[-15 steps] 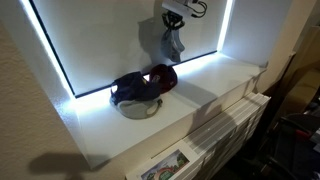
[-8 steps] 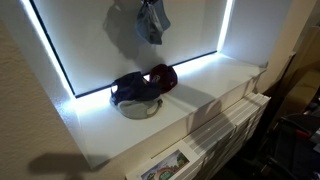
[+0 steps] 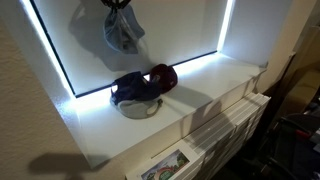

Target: Pick up the white, light blue, and navy blue caps and move them to the left.

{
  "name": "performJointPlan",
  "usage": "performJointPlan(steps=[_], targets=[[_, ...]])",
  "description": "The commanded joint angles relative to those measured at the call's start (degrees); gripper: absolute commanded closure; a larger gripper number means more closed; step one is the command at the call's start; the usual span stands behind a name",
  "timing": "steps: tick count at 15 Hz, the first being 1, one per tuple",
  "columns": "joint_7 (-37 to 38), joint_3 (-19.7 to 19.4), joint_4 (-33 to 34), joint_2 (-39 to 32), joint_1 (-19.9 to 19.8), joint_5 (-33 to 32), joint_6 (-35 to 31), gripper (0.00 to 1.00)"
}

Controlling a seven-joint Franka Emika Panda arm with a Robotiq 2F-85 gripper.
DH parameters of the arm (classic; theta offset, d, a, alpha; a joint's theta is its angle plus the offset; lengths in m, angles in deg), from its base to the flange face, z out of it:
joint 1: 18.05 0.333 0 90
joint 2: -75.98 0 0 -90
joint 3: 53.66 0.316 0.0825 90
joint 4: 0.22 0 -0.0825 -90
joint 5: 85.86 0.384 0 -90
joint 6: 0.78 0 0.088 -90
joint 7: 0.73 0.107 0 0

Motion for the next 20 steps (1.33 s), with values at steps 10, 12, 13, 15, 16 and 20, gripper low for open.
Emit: performJointPlan(steps=[10, 12, 13, 15, 16, 20], targets=[[-44.53, 9.71, 26.56, -19.80, -3.77, 14.42, 8.48, 0.98], [-50.56, 11.32, 28.30, -21.34, -4.00, 15.87, 10.89, 0.64], [-53.55, 11.90, 28.65, -21.72, -4.11, 16.27, 12.26, 0.59], [-59.64, 12.66, 30.03, -22.58, -4.44, 17.18, 15.94, 0.44], [-62.71, 12.96, 30.74, -22.98, -4.64, 17.52, 17.87, 0.36], [-64.04, 11.37, 26.54, -20.61, -4.89, 15.83, 19.39, 0.08]])
